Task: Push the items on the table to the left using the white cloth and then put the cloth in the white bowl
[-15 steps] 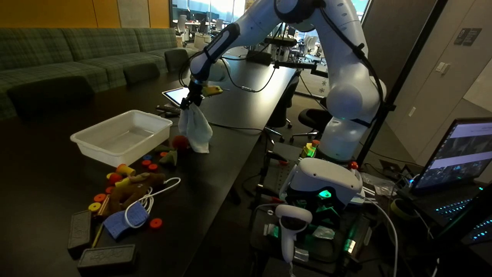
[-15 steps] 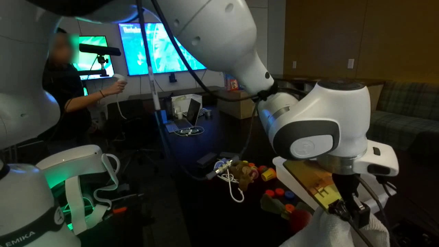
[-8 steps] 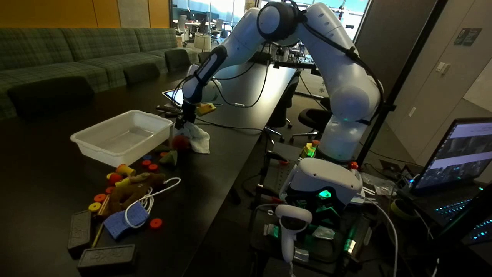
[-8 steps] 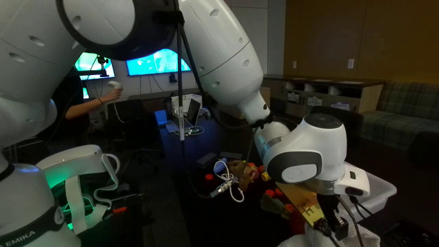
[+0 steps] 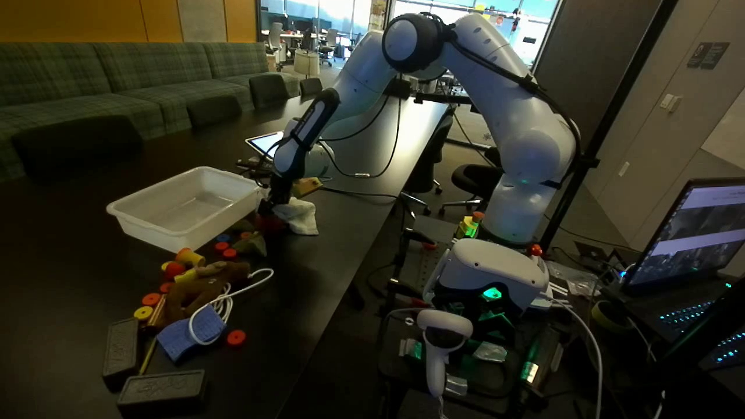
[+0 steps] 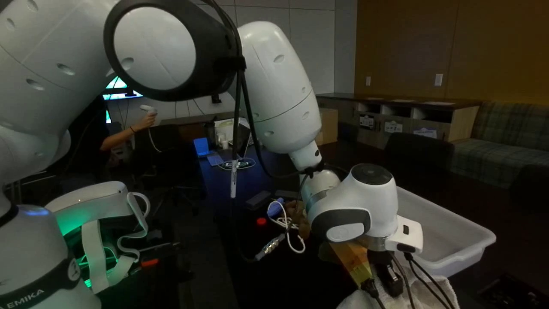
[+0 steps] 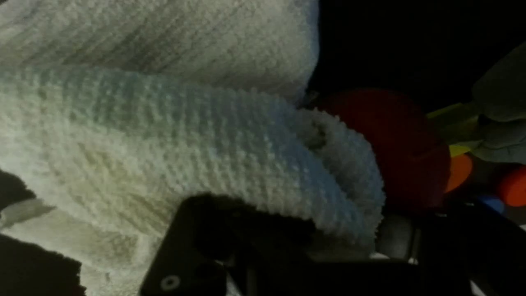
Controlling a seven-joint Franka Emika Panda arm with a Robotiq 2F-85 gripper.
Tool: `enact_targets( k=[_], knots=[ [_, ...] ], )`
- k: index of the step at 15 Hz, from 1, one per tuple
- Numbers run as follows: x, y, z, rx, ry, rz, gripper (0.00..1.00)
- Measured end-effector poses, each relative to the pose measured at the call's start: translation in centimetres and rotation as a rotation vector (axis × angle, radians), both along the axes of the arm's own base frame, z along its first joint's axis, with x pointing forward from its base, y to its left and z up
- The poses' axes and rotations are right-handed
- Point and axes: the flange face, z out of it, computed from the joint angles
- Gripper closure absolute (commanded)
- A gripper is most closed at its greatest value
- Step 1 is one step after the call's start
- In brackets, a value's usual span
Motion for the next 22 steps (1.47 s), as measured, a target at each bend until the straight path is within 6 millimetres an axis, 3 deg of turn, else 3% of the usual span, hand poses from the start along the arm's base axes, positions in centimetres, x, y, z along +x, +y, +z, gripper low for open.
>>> enact_targets(
  k=[4,10,16,22],
  knots=[
    [-0.8,4.6,-0.7,0.073,-0.009,-0.035,0.95],
    [-1.5,13.5,-1.4,0.167,-0.009,-0.038,0.95],
    [-2.5,22.8,-1.5,0.246,-0.047,-0.056,0.95],
    [-5.5,33.6,-1.3,0.295,-0.083,-0.040,0.95]
  ],
)
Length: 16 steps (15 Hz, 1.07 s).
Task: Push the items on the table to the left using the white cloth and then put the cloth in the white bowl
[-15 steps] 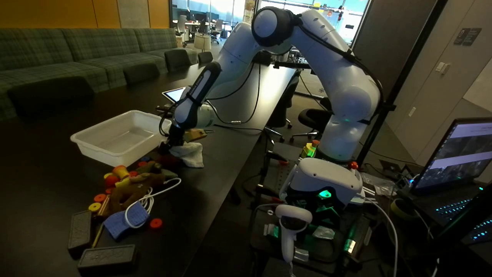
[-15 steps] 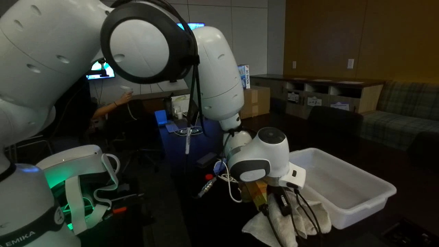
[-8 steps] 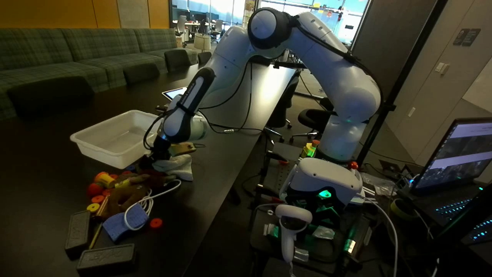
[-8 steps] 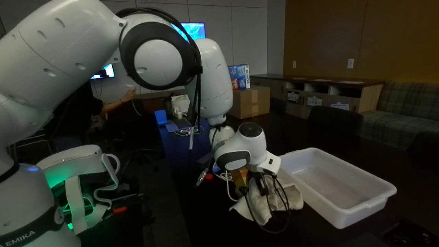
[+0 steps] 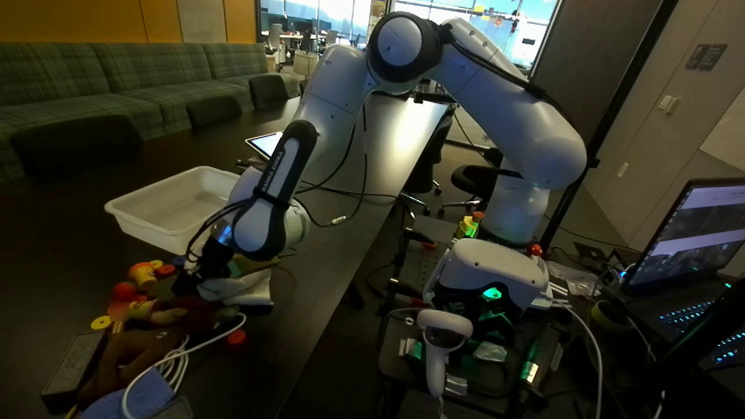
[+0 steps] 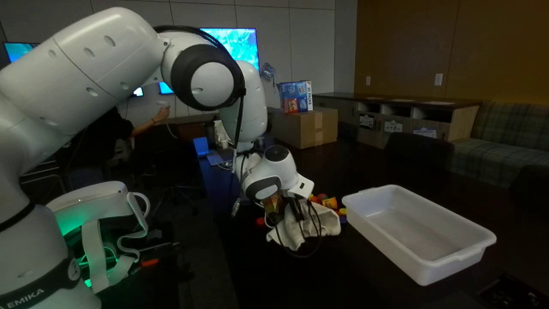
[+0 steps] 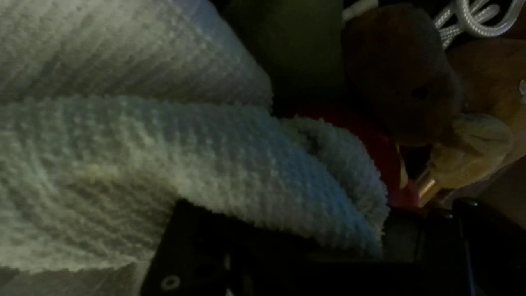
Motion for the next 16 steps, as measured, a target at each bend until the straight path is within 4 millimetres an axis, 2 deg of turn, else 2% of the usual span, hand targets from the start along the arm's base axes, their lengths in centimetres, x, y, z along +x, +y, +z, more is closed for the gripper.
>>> enact_targets(
  k=[2,4,6,8,10,12,16],
  knots=[
    [-1.1,3.1,0.2,0.012,-0.007,0.023,0.95],
    [-2.0,5.1,0.4,0.020,-0.009,0.044,0.95],
    [-2.3,5.7,0.7,0.026,-0.013,0.055,0.95],
    [-2.1,5.1,1.5,0.025,-0.026,0.053,0.95],
    [-1.6,3.5,2.6,0.018,-0.056,0.041,0.95],
    [-1.1,0.8,3.8,0.005,-0.087,0.020,0.95],
    [-0.5,-7.4,5.1,-0.052,-0.126,-0.042,0.95]
  ],
)
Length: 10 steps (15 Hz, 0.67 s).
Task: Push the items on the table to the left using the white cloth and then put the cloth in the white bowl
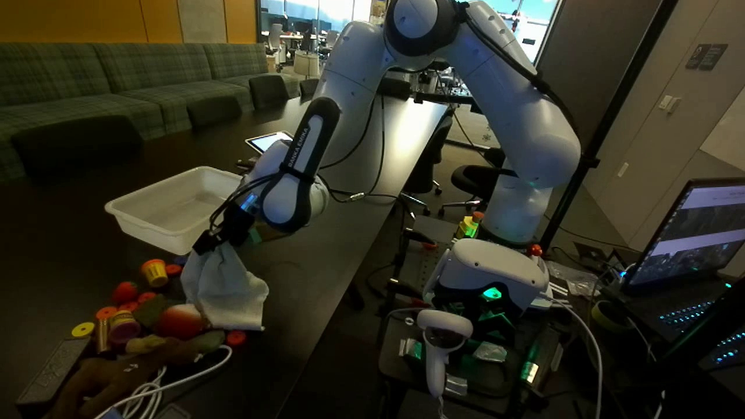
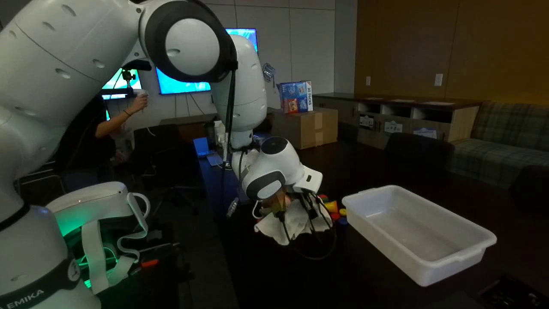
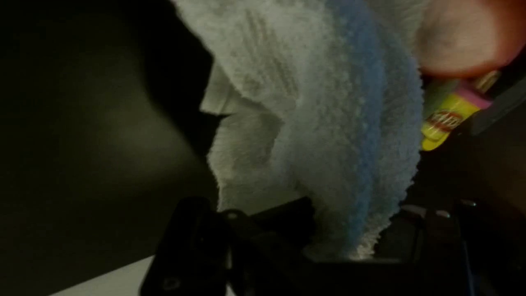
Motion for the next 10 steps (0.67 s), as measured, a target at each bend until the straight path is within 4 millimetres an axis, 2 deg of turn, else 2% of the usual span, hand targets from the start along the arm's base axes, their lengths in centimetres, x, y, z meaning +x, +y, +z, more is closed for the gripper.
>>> enact_targets(
  k=[6,8,10],
  knots=[
    [0.2,-13.9,-0.8,-0.127,-0.015,-0.158,0.95],
    [0.1,-17.7,-1.0,-0.166,-0.012,-0.206,0.95],
    [-0.2,-20.4,-1.2,-0.197,-0.008,-0.240,0.95]
  ],
)
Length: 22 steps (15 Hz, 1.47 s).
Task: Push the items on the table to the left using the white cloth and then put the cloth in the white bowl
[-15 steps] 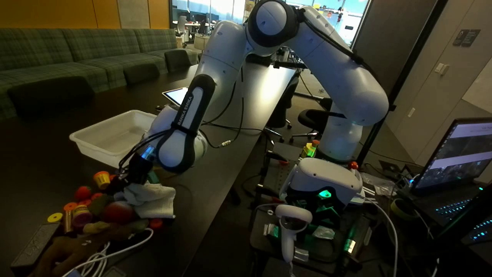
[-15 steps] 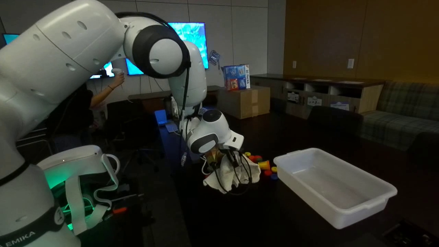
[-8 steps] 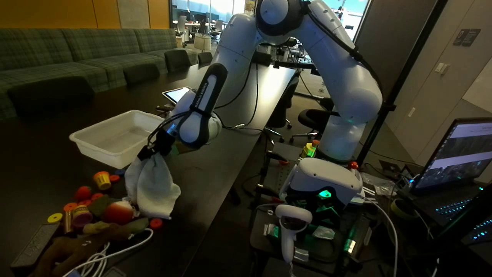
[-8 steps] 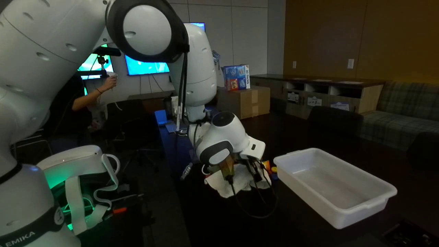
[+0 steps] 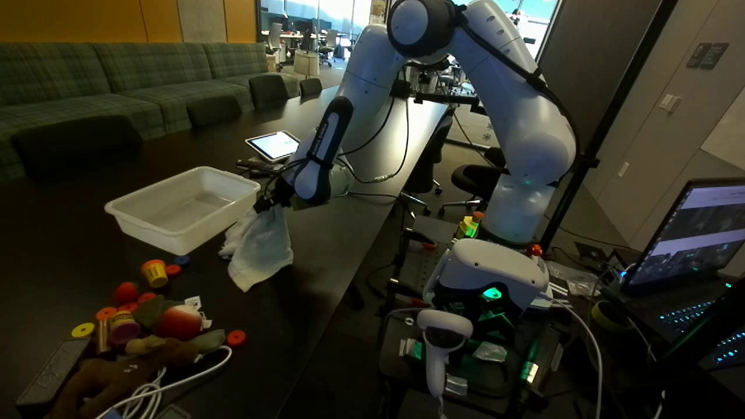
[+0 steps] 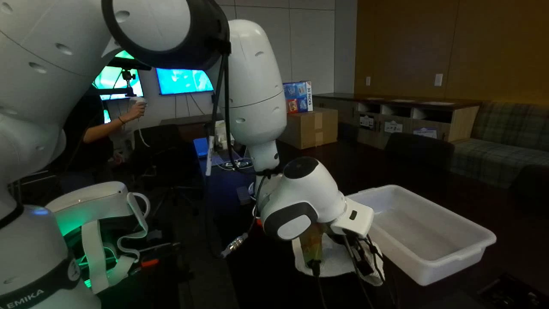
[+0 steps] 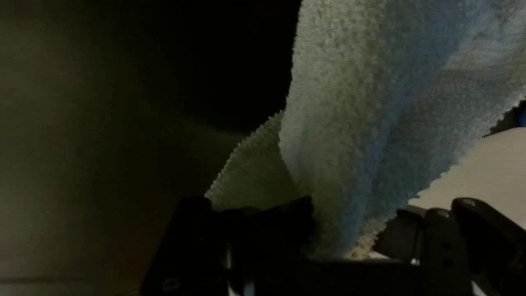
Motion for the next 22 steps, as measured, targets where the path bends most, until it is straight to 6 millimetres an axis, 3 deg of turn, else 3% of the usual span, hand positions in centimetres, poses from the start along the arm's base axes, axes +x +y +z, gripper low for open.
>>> enact_targets(
  k=[3,6,13,22],
  knots=[
    [-0.3,-1.5,-0.5,-0.021,0.013,-0.016,0.95],
    [-0.2,-0.1,-1.9,-0.026,0.033,0.004,0.95],
    [1.3,7.9,-7.5,-0.094,0.059,0.076,0.95],
    [5.3,15.6,-8.0,-0.117,0.026,0.145,0.95]
  ],
)
